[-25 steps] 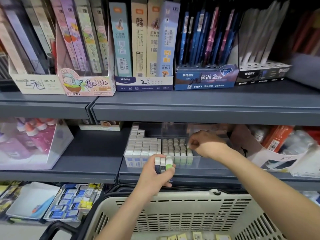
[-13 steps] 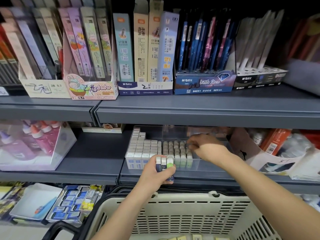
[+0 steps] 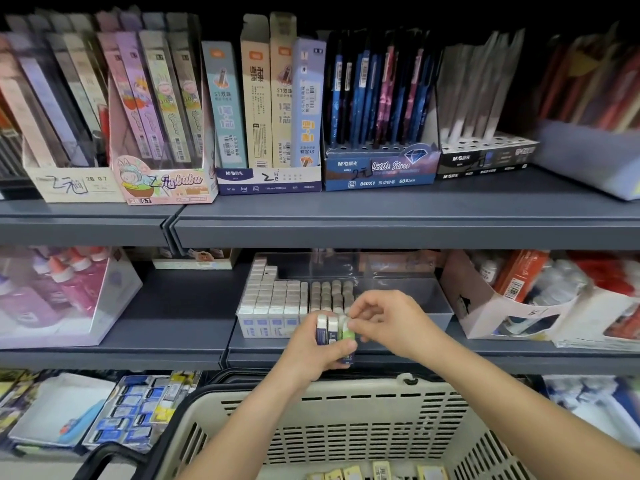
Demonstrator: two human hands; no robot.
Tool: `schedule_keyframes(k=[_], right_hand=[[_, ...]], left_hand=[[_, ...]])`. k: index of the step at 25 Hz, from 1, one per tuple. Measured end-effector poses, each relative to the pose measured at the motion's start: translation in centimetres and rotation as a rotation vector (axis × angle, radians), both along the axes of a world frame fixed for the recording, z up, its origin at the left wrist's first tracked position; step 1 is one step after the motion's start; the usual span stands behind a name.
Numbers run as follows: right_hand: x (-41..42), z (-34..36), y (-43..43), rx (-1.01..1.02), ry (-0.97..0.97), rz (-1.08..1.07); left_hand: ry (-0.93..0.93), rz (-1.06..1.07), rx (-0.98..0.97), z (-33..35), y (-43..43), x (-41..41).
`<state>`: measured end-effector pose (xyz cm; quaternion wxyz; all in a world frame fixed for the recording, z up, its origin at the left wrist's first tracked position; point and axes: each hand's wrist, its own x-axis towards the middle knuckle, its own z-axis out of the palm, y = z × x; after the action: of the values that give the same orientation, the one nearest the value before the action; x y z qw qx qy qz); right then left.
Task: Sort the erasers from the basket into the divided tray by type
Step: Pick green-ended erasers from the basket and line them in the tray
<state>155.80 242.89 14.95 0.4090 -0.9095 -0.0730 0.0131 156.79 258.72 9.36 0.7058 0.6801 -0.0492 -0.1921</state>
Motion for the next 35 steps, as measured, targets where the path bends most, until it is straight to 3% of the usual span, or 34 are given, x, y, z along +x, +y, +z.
schedule_keyframes(k=[4,8,13,23,27,30,32,35], right_hand=[[1.0,0.4,-1.7,0.172,0.094,-0.027],[3.9,1.4,-3.8,0.181,-0.021,-0.194],[6.9,0.4,-3.7,-0.416,-0.132,-0.213],[8.4,-2.4,-2.4,-0.455,0.032,-0.102],[7.9,-1.6,-2.1,-0.517,-0.005,-0.102],[6.2,-0.8,-1.1,-0.406,-0.088,-0.039],[4.4,-0.6,0.2,-0.266,-0.020,0.083],[2.9,-0.6,0.9,-0.214,0.028,0.130]], left_hand=[[0.048,0.102,-0.110,0.1,0.4,0.6],[0.016,0.219,-0.048,-0.2,1.4,1.3],[-0.008,0.246,0.044,-1.1,1.4,1.1],[-0.018,0.224,0.013,-1.0,1.2,1.0],[0.014,0.217,-0.028,-0.8,1.2,1.0],[-0.002,0.198,-0.019,-0.7,1.1,1.0],[-0.014,0.163,-0.004,-0.5,1.0,1.1],[-0.039,0.084,0.040,-0.3,0.9,1.1]])
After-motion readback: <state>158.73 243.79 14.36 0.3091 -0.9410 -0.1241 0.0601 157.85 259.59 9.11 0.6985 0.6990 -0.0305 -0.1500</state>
